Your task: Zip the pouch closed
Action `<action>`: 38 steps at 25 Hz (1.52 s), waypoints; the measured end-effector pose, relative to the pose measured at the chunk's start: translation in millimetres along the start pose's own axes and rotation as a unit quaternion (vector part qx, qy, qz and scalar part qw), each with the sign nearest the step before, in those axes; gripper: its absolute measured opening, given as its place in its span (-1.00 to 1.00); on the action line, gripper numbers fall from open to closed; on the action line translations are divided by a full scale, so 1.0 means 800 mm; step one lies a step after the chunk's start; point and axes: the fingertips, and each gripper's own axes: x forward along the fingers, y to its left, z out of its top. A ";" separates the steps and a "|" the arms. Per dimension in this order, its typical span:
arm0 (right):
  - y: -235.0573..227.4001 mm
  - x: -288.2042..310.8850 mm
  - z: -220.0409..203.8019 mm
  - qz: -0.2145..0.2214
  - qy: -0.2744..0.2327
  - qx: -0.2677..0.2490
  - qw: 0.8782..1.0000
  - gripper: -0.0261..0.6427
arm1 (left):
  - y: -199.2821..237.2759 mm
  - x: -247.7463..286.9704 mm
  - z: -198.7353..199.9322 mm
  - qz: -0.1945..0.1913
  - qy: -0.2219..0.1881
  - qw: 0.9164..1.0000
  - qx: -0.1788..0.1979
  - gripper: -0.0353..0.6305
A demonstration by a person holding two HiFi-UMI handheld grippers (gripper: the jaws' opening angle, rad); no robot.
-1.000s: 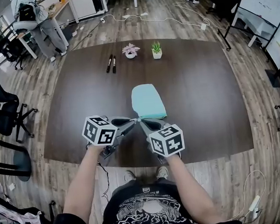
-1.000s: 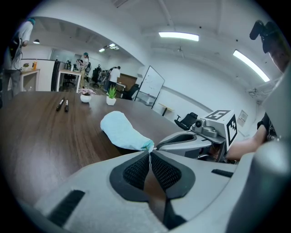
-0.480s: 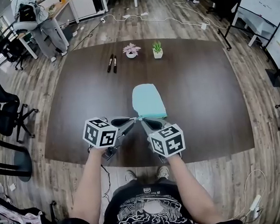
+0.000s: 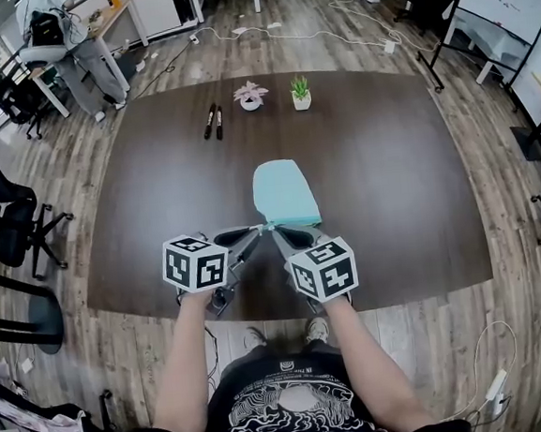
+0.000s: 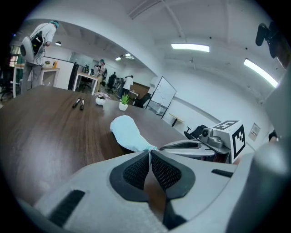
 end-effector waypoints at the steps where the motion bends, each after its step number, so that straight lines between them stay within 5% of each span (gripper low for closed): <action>1: 0.000 0.000 -0.002 0.000 0.000 0.002 1.000 -0.91 | 0.000 0.000 -0.002 0.000 -0.001 1.000 -0.002 -0.82; 38: -0.030 -0.004 -0.010 -0.035 -0.004 0.038 0.999 -0.91 | 0.027 -0.016 0.001 0.050 -0.043 0.997 -0.045 -0.82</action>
